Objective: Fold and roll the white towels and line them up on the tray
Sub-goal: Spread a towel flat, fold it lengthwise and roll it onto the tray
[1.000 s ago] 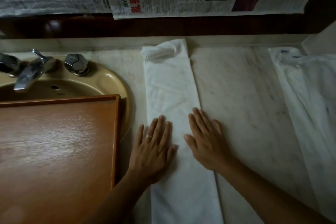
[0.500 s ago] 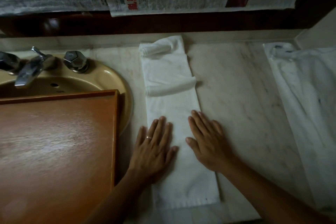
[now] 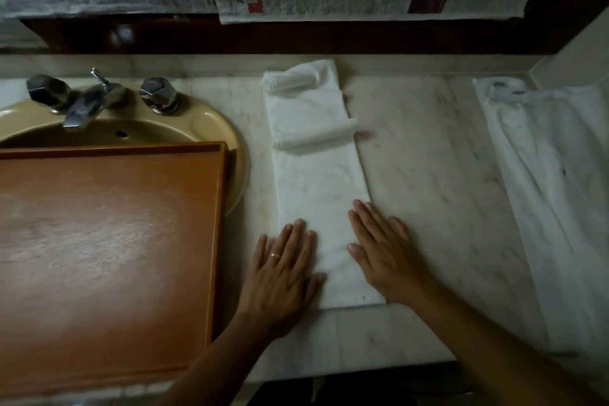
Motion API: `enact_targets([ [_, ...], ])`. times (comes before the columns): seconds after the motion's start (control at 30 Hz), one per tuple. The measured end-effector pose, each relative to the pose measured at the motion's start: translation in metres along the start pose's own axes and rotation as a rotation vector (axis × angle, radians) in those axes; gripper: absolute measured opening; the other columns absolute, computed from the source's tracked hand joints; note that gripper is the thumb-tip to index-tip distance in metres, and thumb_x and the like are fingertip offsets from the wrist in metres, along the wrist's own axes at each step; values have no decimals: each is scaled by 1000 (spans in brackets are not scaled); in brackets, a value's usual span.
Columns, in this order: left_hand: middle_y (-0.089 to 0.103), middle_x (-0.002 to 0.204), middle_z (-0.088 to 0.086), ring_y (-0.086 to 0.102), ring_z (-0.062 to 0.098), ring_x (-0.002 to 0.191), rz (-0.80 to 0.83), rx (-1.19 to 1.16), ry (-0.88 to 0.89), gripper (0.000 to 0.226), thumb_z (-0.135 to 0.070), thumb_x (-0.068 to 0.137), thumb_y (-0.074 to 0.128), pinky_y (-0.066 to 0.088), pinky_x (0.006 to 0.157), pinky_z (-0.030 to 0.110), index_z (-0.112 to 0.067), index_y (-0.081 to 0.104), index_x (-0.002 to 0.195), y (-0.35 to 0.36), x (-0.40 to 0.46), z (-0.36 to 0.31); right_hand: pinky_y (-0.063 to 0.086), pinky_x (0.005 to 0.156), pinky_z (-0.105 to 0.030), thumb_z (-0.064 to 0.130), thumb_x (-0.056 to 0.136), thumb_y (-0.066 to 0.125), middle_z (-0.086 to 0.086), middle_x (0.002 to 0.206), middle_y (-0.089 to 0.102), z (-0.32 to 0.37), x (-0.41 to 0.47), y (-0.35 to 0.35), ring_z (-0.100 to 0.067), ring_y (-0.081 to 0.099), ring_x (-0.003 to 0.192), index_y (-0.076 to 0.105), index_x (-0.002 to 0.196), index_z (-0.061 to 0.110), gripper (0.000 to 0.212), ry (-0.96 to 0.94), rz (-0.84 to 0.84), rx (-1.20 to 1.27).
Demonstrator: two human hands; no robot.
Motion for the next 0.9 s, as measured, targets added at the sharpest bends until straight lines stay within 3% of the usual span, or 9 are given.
enact_targets([
  [0.13, -32, 160, -2, -28, 18, 148, 23, -8, -62, 76, -69, 98, 5, -11, 121, 48, -26, -20, 155, -6, 1, -2, 25, 111, -46, 55, 99, 27, -3, 163, 21, 10, -15, 2, -17, 21, 150, 35, 152, 17, 66, -10, 4, 1],
  [0.2, -36, 158, -1, -31, 18, 147, 54, 27, -76, 79, -72, 94, -2, -12, 122, 49, -25, -24, 154, -8, -1, -6, 27, 112, -48, 58, 99, 23, -1, 165, 15, 8, -25, 3, -15, 16, 151, 30, 154, 19, 68, -24, 28, 16],
  [0.27, -35, 158, 2, -29, 21, 147, 52, 41, -103, 81, -72, 91, -7, -12, 122, 47, -24, -23, 154, -13, -6, -13, 34, 109, -51, 57, 97, 28, -3, 163, 23, 2, -27, -3, -18, 24, 148, 38, 151, 18, 67, 5, 35, 34],
  [0.37, -9, 165, 5, -5, 25, 153, -23, -35, -116, 74, -63, 99, 16, -1, 121, 41, -23, -2, 159, -12, -31, -28, 42, 101, -50, 48, 93, 40, -9, 156, 37, 8, -43, -19, -25, 40, 140, 54, 139, 14, 59, -18, -14, 62],
  [0.47, 47, 150, 10, 47, 31, 137, -94, -25, -37, 62, -54, 97, 37, 37, 110, 45, -19, 37, 147, -3, -73, -50, 43, 97, -43, 43, 92, 46, -8, 151, 45, 26, -89, -23, -26, 48, 135, 61, 131, 14, 51, -138, -85, 102],
  [0.53, 53, 146, 11, 51, 32, 134, -44, 14, -35, 64, -54, 94, 39, 44, 103, 47, -16, 42, 145, 13, -94, -56, 40, 98, -41, 46, 94, 44, -5, 153, 42, 31, -118, -13, -22, 44, 138, 58, 135, 16, 53, -187, -54, 65],
  [0.7, 58, 140, 12, 56, 33, 128, -100, 109, -48, 67, -54, 93, 38, 50, 99, 49, -10, 56, 140, 24, -108, -64, 29, 100, -41, 49, 98, 38, -4, 155, 40, 26, -146, 2, -21, 39, 142, 52, 142, 15, 57, -185, -31, -1],
  [0.83, 63, 120, 7, 63, 29, 106, -173, 82, 26, 54, -51, 90, 45, 55, 86, 42, -15, 63, 126, 17, -112, -77, 38, 90, -43, 53, 92, 45, -4, 137, 57, 30, -159, -5, -26, 55, 119, 62, 130, 17, 55, -240, -90, -22],
  [0.9, 60, 110, 4, 62, 25, 92, -249, 74, 82, 41, -43, 83, 61, 54, 78, 39, -21, 61, 117, 10, -115, -83, 46, 85, -41, 52, 87, 52, -3, 128, 61, 29, -164, -10, -25, 57, 111, 67, 121, 18, 50, -263, -132, 15],
])
Point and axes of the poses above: each hand's wrist, its own x-axis towards the middle knuckle, its own y-axis out of the palm, z = x × y, the point moved 8 cm from there along x, towards the middle knuckle
